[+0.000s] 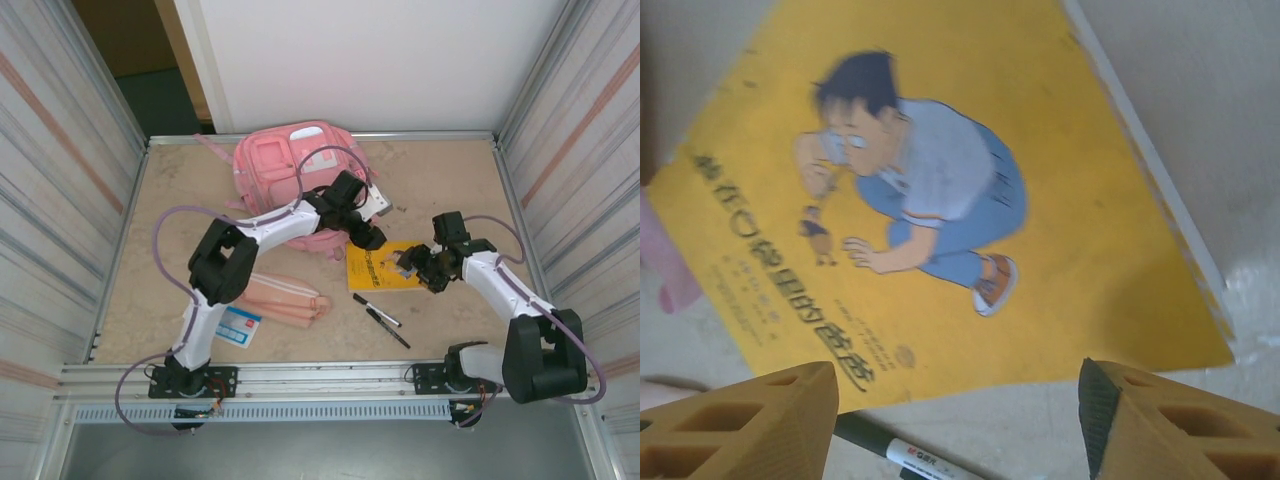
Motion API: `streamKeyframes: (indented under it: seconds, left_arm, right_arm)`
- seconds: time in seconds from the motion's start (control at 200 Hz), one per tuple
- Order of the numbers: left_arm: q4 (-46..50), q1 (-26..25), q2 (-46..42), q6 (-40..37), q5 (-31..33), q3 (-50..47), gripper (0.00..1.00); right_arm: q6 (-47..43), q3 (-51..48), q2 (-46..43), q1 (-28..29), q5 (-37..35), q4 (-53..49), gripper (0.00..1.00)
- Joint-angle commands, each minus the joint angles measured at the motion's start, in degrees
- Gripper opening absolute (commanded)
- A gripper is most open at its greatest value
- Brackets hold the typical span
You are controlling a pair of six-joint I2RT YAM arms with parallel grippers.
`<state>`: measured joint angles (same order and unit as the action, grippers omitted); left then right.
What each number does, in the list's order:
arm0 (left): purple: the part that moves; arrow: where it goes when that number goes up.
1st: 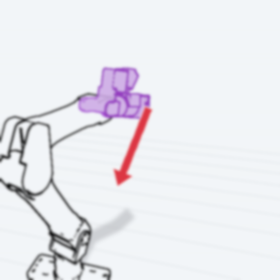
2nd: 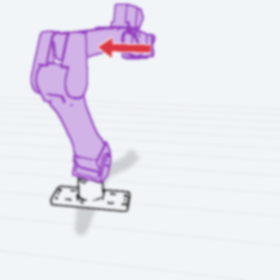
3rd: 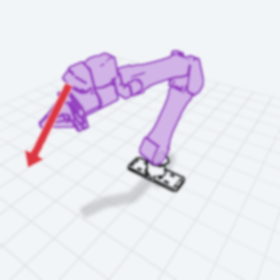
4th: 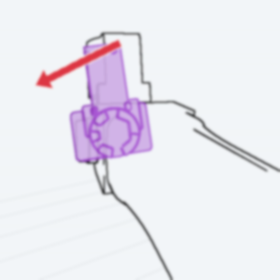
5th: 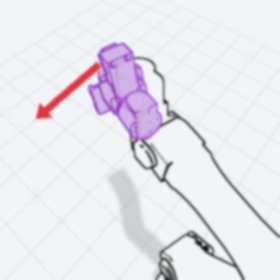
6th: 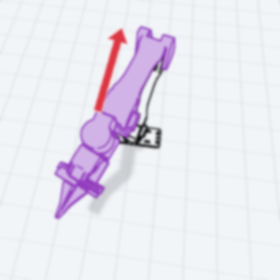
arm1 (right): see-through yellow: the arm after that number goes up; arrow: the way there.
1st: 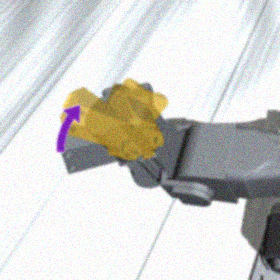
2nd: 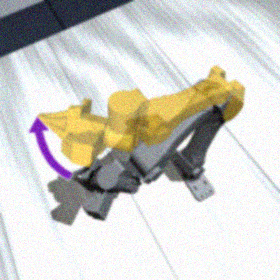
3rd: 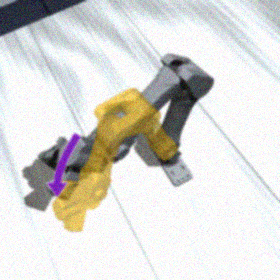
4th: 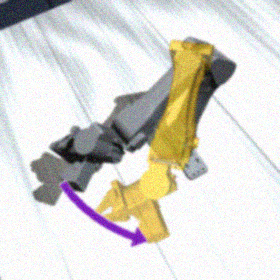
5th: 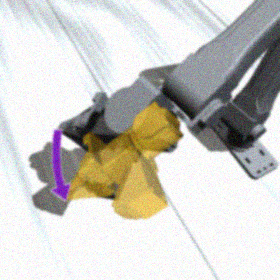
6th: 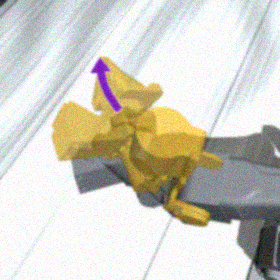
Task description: Pack the student bag
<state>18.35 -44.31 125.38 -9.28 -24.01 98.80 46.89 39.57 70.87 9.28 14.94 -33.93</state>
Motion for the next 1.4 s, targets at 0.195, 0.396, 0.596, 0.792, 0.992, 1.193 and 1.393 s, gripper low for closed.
streamKeyframes:
  seconds: [0.195,0.396,0.596,0.792,0.992,1.193,1.393]
  left_arm:
    - [8.21,0.05,8.87,1.36,3.14,9.93,0.69]
    - [11.42,-0.44,8.59,6.59,1.38,9.06,0.67]
    - [11.50,-0.60,6.74,12.27,-1.56,5.02,0.65]
    - [12.80,-0.60,5.62,17.05,-1.38,3.91,0.63]
    - [15.07,-0.60,4.82,21.59,-1.61,4.42,0.64]
    - [17.40,0.09,6.09,28.70,-2.29,6.51,0.76]
    - [17.25,0.02,9.24,32.40,-7.47,7.96,0.72]
  right_arm:
    - [4.14,-3.27,6.10,-6.35,1.26,5.23,0.56]
    - [-0.84,-1.67,10.95,-10.19,1.78,10.34,0.40]
    - [-6.59,4.23,18.37,-14.34,0.94,17.02,0.40]
    - [-7.65,11.64,21.77,-16.59,4.78,14.38,0.52]
    - [-8.63,9.33,14.30,-16.27,5.89,4.50,0.62]
    - [-12.66,5.13,14.25,-12.48,10.60,2.92,0.52]
    - [-14.79,5.95,22.27,-8.53,12.21,5.45,0.29]
